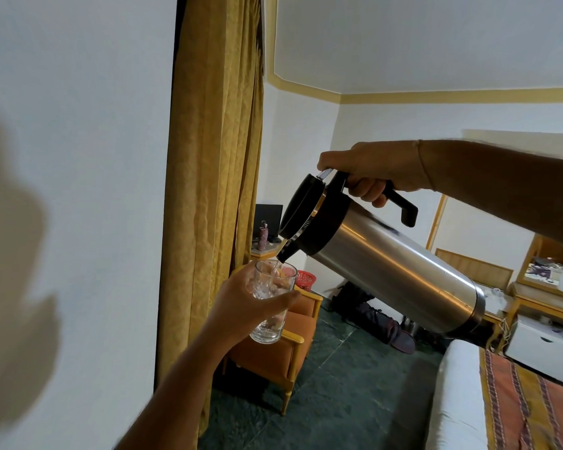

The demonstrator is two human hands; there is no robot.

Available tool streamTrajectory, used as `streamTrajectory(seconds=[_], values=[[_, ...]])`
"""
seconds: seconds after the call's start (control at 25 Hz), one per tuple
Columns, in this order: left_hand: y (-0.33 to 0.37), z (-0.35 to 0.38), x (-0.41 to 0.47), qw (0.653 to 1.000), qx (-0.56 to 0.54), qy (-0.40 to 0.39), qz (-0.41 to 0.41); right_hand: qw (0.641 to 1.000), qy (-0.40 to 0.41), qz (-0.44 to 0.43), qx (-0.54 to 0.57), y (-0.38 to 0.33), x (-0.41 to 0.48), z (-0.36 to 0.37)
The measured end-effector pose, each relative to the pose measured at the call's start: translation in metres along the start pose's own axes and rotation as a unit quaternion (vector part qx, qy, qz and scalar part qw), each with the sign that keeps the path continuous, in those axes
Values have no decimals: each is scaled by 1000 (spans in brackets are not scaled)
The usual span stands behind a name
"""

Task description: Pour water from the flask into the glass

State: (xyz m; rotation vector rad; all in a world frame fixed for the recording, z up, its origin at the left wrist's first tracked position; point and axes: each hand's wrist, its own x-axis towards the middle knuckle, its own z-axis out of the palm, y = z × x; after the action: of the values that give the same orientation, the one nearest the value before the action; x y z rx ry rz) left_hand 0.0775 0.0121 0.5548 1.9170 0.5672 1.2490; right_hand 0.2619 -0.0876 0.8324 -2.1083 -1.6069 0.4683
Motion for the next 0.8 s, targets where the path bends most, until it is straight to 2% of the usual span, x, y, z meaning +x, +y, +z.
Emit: streamTrajectory(seconds=[0.8], values=[[-19, 2, 20, 1000, 7, -14, 10, 1000, -3, 13, 12, 20, 10, 13]])
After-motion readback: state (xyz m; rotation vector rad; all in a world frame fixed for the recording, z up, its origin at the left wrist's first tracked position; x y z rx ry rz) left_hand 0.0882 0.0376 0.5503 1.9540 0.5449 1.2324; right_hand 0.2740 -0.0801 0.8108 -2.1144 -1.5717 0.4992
